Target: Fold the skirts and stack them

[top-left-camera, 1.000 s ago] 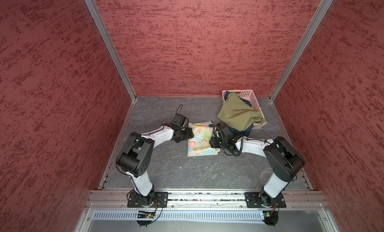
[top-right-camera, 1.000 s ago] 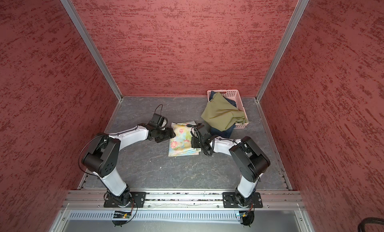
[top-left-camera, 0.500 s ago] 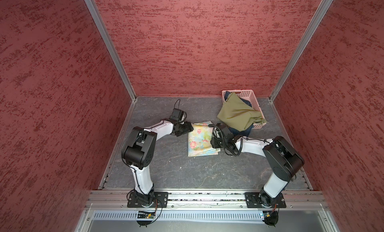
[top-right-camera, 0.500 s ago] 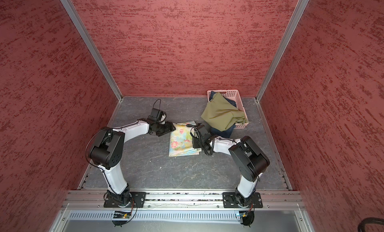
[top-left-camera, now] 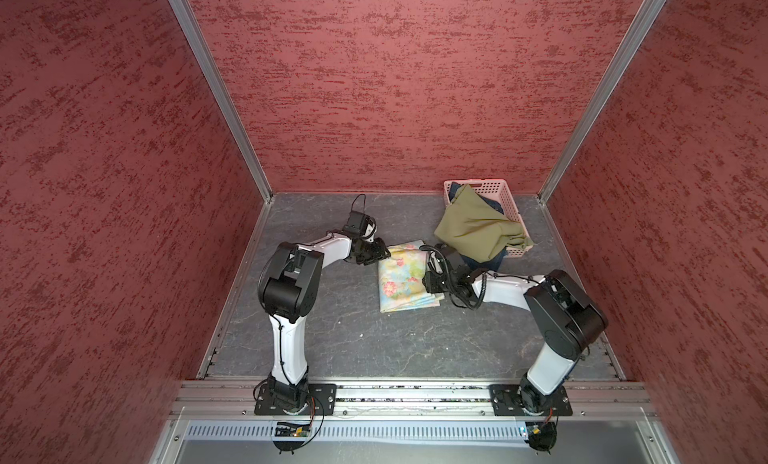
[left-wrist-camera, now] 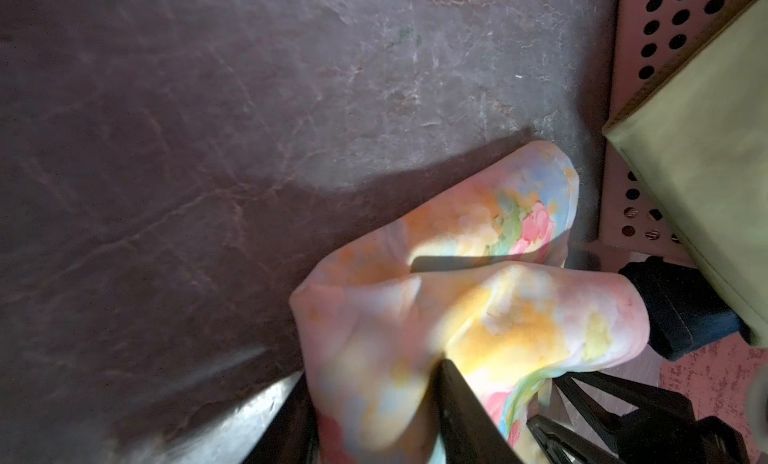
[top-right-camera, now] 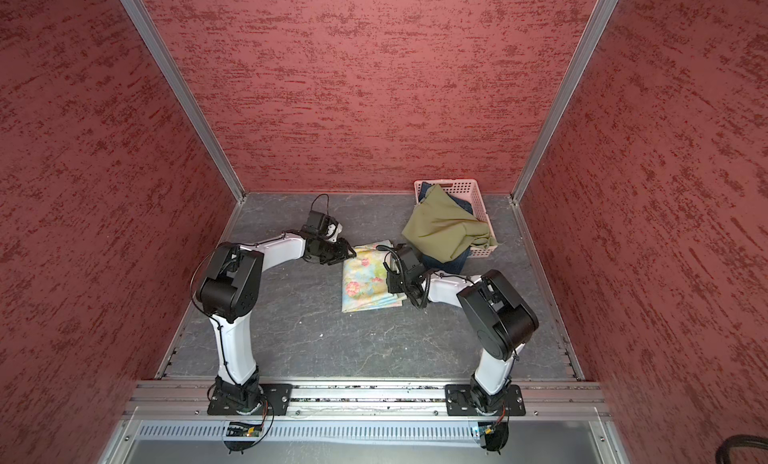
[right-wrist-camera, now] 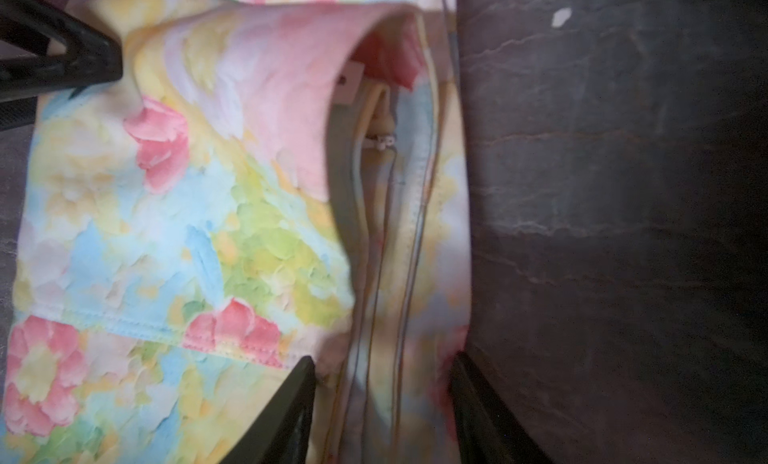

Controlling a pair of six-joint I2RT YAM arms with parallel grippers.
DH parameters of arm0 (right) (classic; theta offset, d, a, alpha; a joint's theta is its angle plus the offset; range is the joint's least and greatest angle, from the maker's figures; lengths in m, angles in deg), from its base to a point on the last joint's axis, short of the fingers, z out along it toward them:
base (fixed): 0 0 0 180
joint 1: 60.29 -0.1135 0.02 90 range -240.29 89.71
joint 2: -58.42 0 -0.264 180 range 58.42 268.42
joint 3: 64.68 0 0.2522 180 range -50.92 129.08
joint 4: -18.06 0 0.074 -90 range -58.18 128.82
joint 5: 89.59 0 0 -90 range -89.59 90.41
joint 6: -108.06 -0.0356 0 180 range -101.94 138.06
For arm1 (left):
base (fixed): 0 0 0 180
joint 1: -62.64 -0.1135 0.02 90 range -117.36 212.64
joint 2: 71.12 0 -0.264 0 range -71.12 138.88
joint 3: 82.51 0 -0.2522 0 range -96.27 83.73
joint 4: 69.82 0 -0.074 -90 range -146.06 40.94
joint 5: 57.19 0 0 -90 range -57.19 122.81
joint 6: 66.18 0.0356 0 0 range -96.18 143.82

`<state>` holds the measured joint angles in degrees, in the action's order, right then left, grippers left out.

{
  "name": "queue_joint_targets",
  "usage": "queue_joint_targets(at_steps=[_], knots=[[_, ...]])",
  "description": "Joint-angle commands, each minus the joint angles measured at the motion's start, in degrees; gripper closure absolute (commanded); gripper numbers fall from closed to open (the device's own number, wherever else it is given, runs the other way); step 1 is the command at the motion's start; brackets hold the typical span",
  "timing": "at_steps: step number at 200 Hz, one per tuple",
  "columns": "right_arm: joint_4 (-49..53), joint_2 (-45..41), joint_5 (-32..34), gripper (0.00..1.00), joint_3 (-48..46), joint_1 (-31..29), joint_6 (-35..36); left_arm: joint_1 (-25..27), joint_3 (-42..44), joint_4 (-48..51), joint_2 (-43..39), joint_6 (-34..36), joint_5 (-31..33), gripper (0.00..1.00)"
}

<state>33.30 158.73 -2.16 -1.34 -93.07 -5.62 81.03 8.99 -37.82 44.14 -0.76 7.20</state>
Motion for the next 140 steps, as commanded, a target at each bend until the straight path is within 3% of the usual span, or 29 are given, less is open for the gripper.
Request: queue_joint_targets(at_steps=[1, 39, 79, 140], knots=[[3.27, 2.91, -1.73, 0.47, 0.07, 0.80, -0.05, -0.68, 1.11, -3.32, 1.46, 0.06, -4.19, 0.64], [2.74, 2.92, -1.93, 0.47, 0.53, 0.98, -0.04, -1.59, 2.26, -9.90, 0.37, -3.97, -5.96, 1.00], [2.65, -1.02, -1.16, 0.42, 0.31, 1.22, -0.78, -2.33, 1.11, -12.33, -1.29, -8.32, -1.58, 1.00], [1.17, -15.98, 1.11, 0.27, -1.65, 1.28, -0.69, -6.39, -0.72, -11.07, -3.91, -15.23, 10.88, 1.00]])
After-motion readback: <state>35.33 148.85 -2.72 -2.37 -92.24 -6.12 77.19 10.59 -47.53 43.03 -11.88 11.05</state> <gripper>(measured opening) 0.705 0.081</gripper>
